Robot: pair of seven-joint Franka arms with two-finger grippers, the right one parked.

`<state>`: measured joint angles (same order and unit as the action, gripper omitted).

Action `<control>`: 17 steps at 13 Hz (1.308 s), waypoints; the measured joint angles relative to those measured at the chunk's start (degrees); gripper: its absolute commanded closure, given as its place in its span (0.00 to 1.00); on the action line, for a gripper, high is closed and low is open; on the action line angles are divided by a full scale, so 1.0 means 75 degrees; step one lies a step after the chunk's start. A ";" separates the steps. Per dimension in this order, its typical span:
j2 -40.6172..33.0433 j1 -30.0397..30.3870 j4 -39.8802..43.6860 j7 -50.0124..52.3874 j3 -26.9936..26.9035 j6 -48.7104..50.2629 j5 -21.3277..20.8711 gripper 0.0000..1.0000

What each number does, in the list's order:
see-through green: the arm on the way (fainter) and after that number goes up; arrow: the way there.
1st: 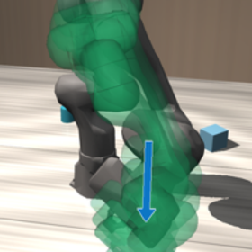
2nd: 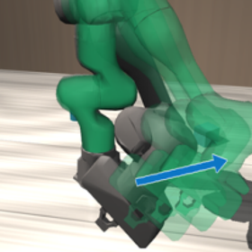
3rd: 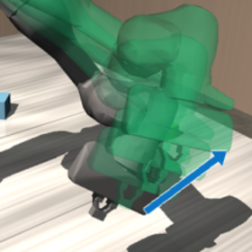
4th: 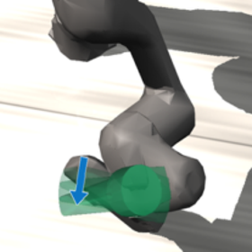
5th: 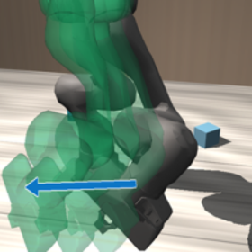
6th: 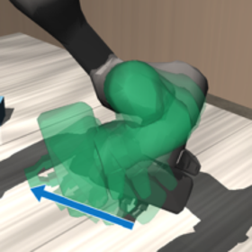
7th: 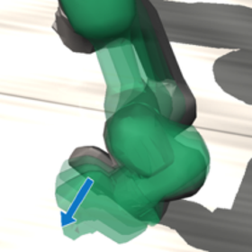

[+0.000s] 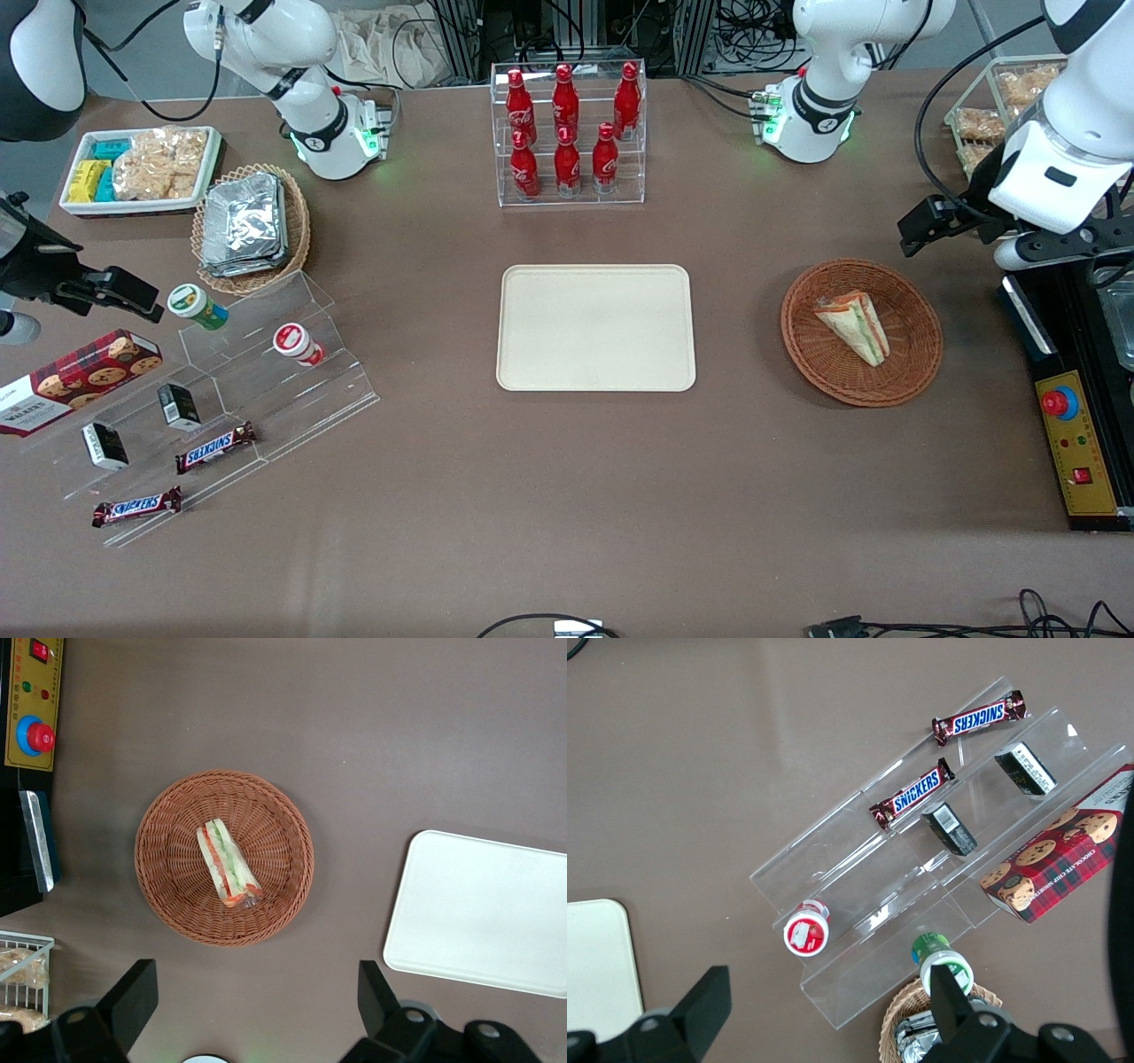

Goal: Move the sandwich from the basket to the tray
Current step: 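Move the left gripper over the wicker basket toward the sandwich, then lower the left gripper and close it on the wrapped sandwich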

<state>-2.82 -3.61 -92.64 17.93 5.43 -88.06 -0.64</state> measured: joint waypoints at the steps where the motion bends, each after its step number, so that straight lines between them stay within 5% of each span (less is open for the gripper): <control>1: 0.0000 0.0000 0.0000 0.0017 0.0000 0.0036 0.0000 0.00; 8: 0.0070 0.0169 -0.0776 0.0177 -0.0121 0.0006 -0.0051 0.00; 17: -0.0187 0.0317 -0.6184 0.1731 -0.0316 -0.6127 -0.0056 0.00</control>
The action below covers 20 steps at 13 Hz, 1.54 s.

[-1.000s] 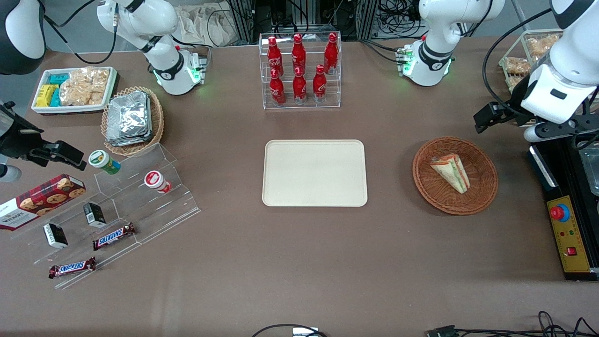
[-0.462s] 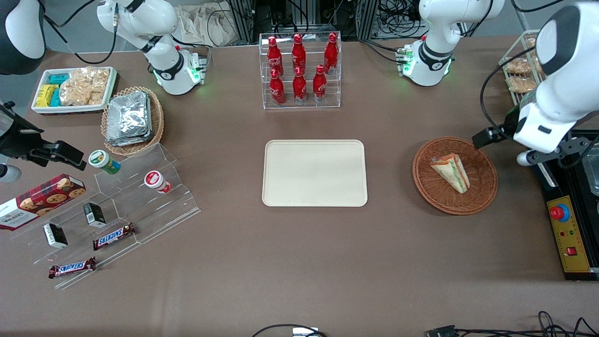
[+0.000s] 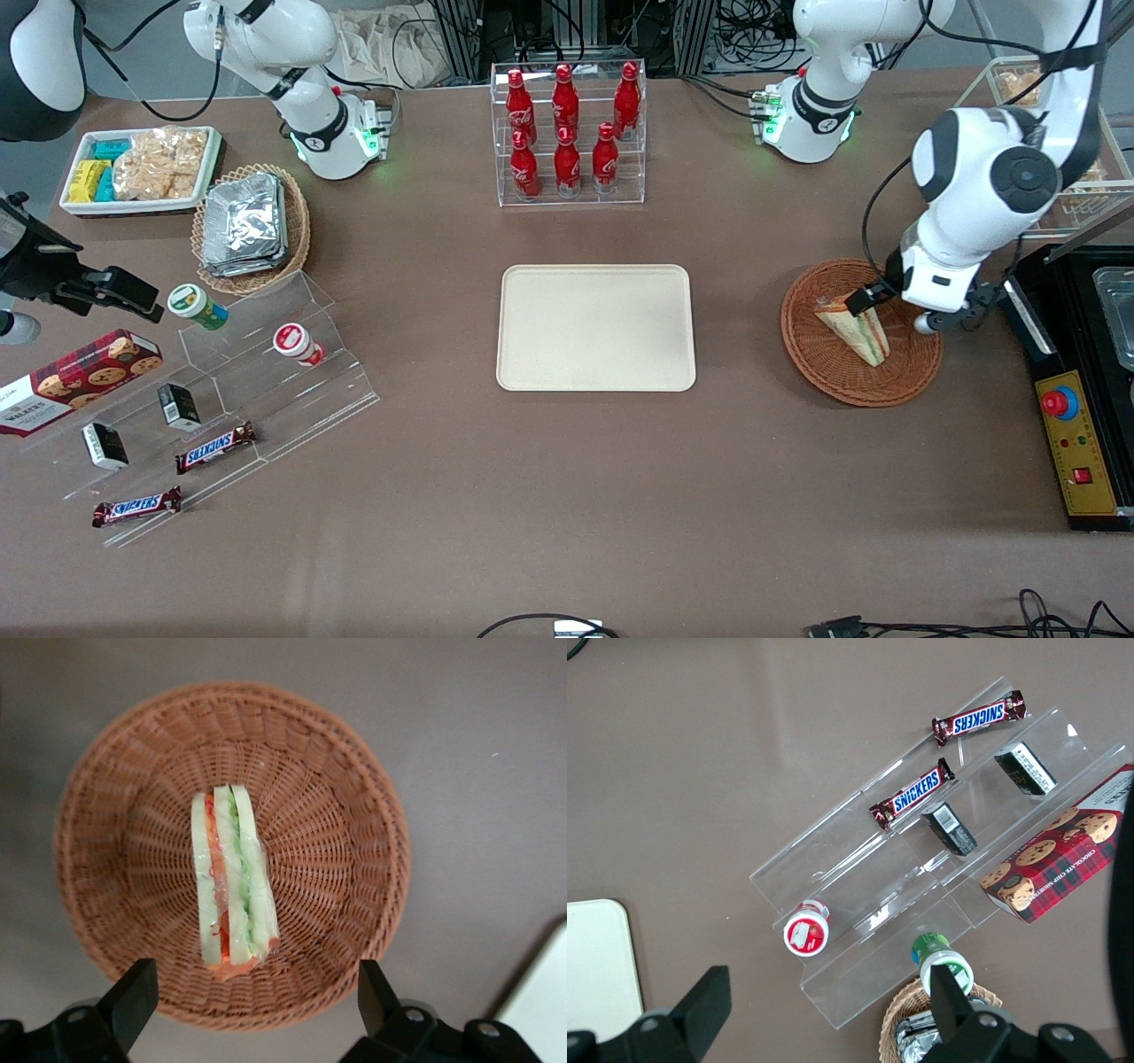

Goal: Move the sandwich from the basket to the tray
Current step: 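Lower the left gripper and close it on the wrapped sandwich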

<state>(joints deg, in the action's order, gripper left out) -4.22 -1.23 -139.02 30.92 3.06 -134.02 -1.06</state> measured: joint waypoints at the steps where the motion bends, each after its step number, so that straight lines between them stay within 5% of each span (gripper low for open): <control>1: 0.0070 0.0001 -0.0397 0.0016 0.0001 -0.0527 0.0000 0.00; 9: 0.1171 0.0027 -0.0889 0.0046 -0.0092 -0.1755 -0.0865 0.07; 10: 0.1198 0.0028 -0.0888 0.0046 -0.0125 -0.1791 -0.0921 0.26; 11: 0.1209 0.0028 -0.0887 0.0046 -0.0161 -0.1810 -0.0952 0.67; 12: 0.1210 0.0029 -0.0886 0.0046 -0.0184 -0.1821 -0.0998 0.89; 13: 0.1210 0.0029 -0.0881 0.0046 -0.0195 -0.1830 -0.1036 1.00; 20: 0.0564 0.0025 -0.0480 -0.0116 -0.0200 -0.0713 -0.1129 1.00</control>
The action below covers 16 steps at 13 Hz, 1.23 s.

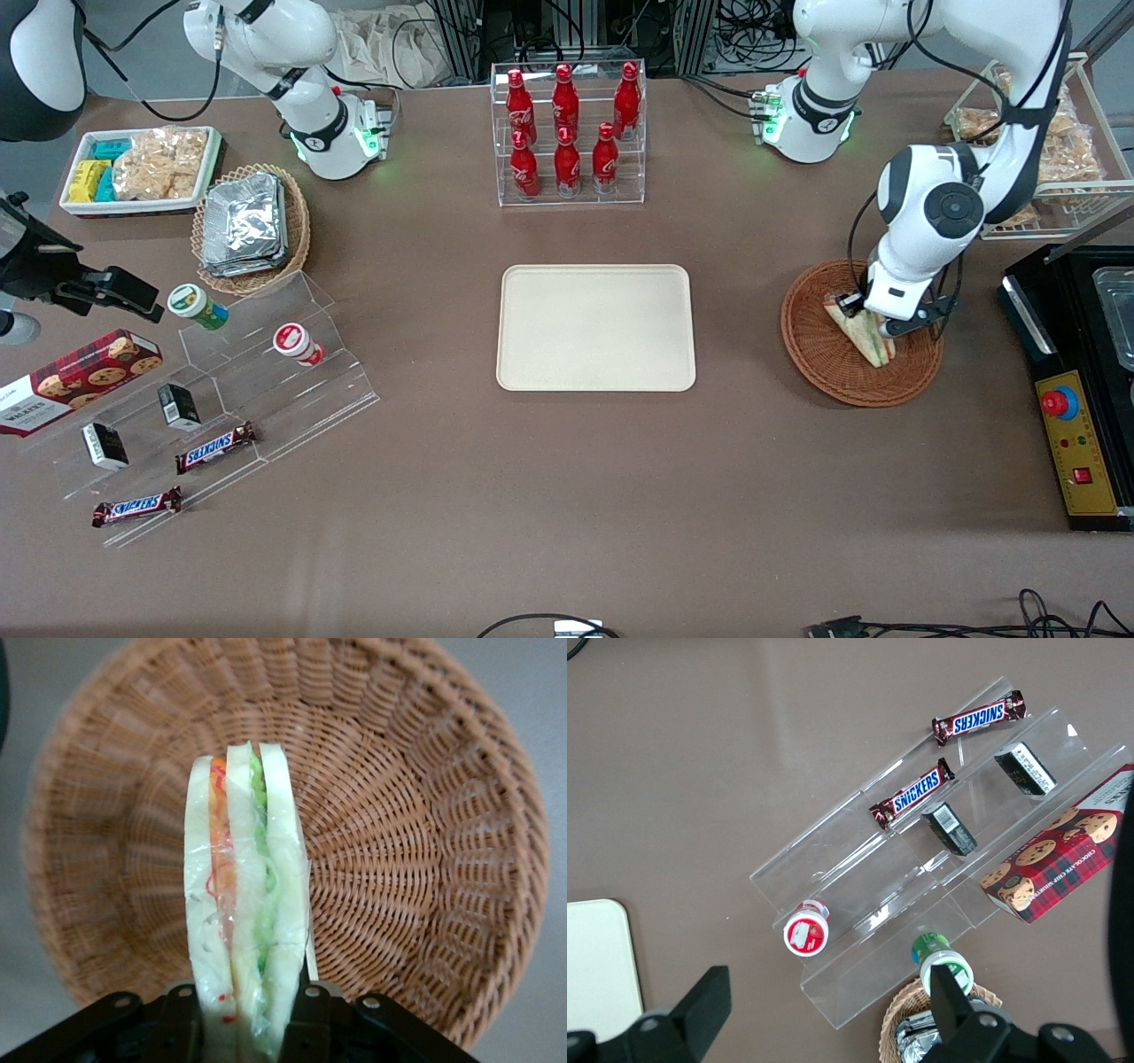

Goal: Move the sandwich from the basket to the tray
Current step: 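Lower the left gripper and close it on the wrapped sandwich, then lift the sandwich out of the basket with the left gripper, then carry the sandwich over the cream tray and lower it onto it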

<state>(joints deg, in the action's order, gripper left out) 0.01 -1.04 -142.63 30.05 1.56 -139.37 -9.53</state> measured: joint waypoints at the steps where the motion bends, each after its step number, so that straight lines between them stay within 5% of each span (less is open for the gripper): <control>1: -0.0366 -0.0008 0.0308 -0.0102 0.0004 0.0771 -0.0003 1.00; 4: -0.1208 -0.0119 0.2137 -0.0516 0.0041 0.3881 0.0123 1.00; 8: -0.0832 -0.0378 0.5835 -0.0674 0.0915 0.7270 0.0706 1.00; 11: 0.0028 -0.0387 0.7343 0.0263 0.2402 0.7783 0.0795 1.00; 14: 0.0802 -0.0417 0.7466 0.1757 0.4116 0.7554 0.0840 0.99; 16: 0.1296 -0.0452 0.7162 0.2275 0.4573 0.6796 0.0835 0.99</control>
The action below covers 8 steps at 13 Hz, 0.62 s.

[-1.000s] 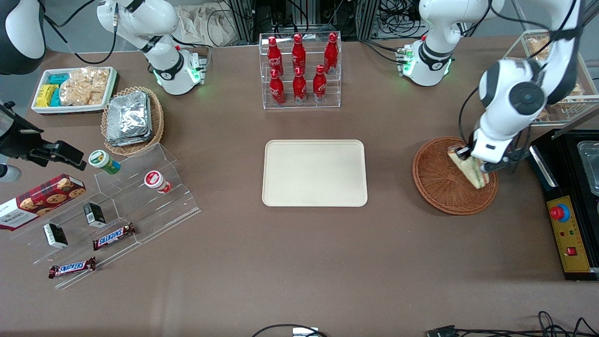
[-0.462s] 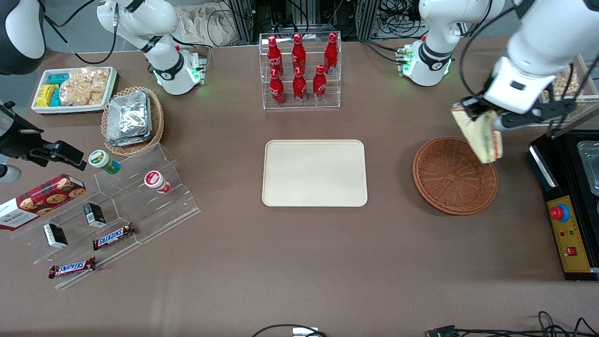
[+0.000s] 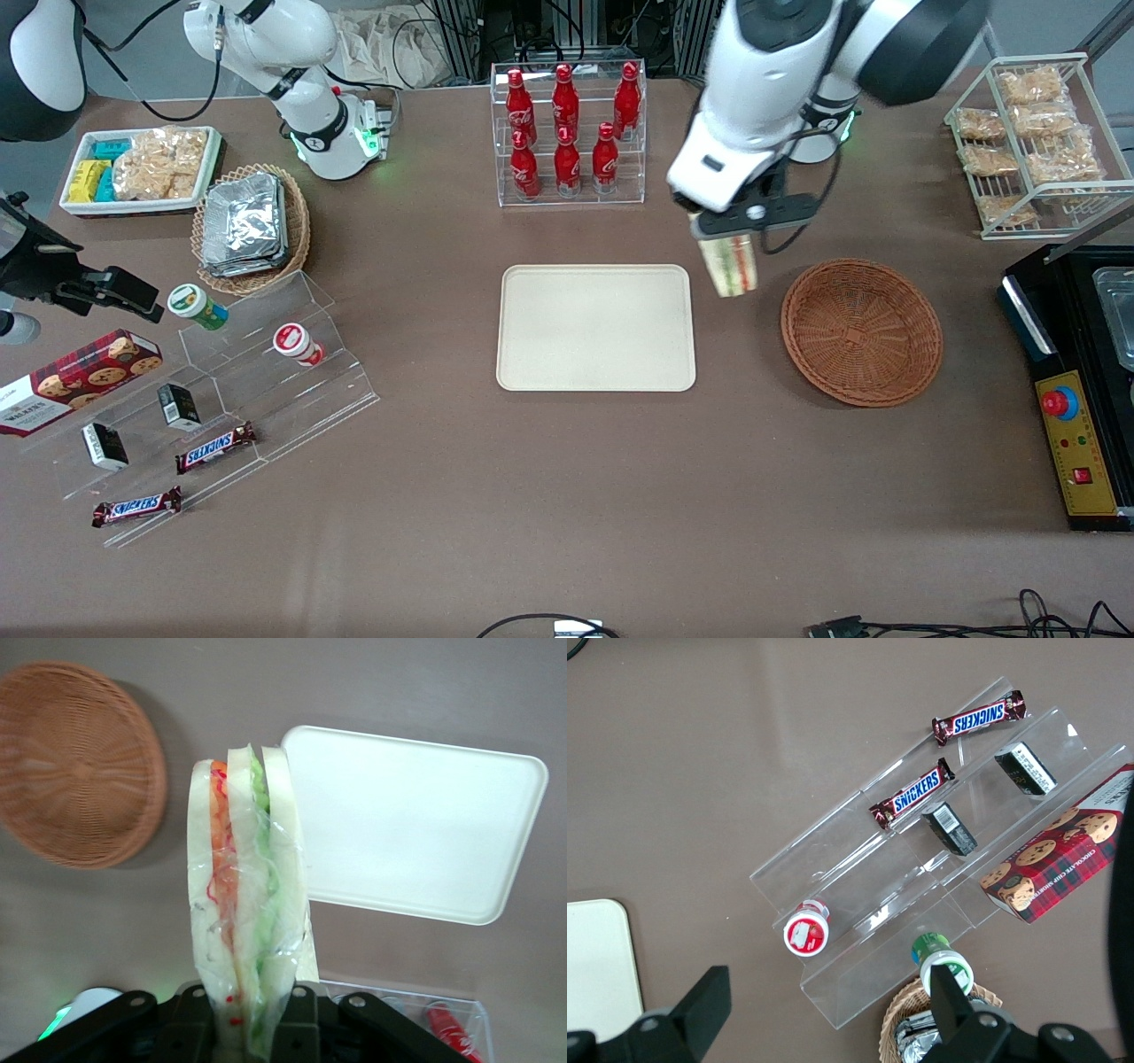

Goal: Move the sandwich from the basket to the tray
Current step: 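Carry the sandwich over the cream tray and lower it onto it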

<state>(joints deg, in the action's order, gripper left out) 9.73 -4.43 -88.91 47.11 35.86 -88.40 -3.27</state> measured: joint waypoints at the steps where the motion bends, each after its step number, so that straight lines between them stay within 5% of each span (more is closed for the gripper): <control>1: 0.0217 0.0009 -0.0364 0.0008 0.0002 -0.0566 -0.0013 0.99; 5: 0.1097 0.0062 -0.2250 0.0005 -0.0052 -0.3408 -0.0286 1.00; 8: 0.1956 0.0047 -0.2966 0.0005 -0.0053 -0.4515 -0.1487 1.00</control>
<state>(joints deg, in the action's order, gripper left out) 24.39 -4.08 -111.15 47.14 35.46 -122.26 -14.41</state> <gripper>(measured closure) 0.837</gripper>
